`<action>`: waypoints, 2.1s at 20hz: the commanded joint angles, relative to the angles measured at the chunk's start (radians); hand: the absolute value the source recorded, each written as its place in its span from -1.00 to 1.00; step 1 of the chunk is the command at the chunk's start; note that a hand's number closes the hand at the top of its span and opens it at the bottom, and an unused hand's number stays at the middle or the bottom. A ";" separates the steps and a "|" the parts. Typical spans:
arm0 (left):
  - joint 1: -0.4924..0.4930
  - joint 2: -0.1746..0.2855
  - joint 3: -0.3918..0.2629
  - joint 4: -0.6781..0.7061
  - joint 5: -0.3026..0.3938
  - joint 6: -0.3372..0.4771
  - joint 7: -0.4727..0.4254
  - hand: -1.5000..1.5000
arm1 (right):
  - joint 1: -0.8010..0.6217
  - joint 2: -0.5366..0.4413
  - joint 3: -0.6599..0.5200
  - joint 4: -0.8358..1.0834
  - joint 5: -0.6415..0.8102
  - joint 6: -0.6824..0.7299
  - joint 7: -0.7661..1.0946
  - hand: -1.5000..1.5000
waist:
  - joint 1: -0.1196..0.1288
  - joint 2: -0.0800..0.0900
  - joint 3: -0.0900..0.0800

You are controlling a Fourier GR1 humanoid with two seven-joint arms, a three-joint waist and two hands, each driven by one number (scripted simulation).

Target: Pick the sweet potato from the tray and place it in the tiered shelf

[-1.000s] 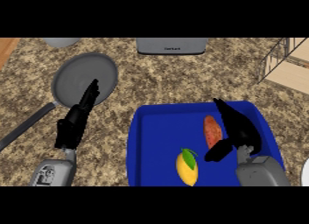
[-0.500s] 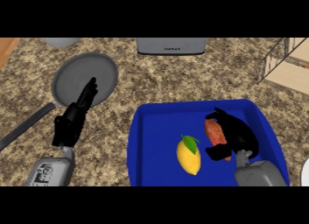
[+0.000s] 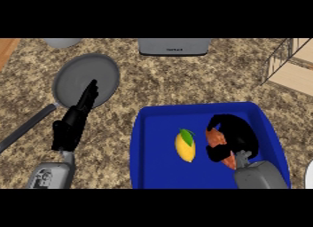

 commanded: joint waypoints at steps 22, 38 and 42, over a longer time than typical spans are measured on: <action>-0.026 -0.014 -0.007 -0.011 -0.023 0.017 0.042 0.00 | -0.353 0.103 -0.109 -0.201 0.194 -0.452 0.439 1.00 | -0.006 -0.001 0.002; 0.016 0.021 0.024 -0.020 0.021 -0.040 0.014 0.00 | -0.603 -0.133 -0.353 -0.283 0.372 -0.166 0.511 1.00 | 0.004 0.000 0.002; 0.003 -0.011 -0.004 -0.024 -0.008 -0.010 0.020 0.00 | -0.683 -0.143 -0.378 -0.259 0.393 -0.145 0.518 1.00 | 0.004 0.001 0.002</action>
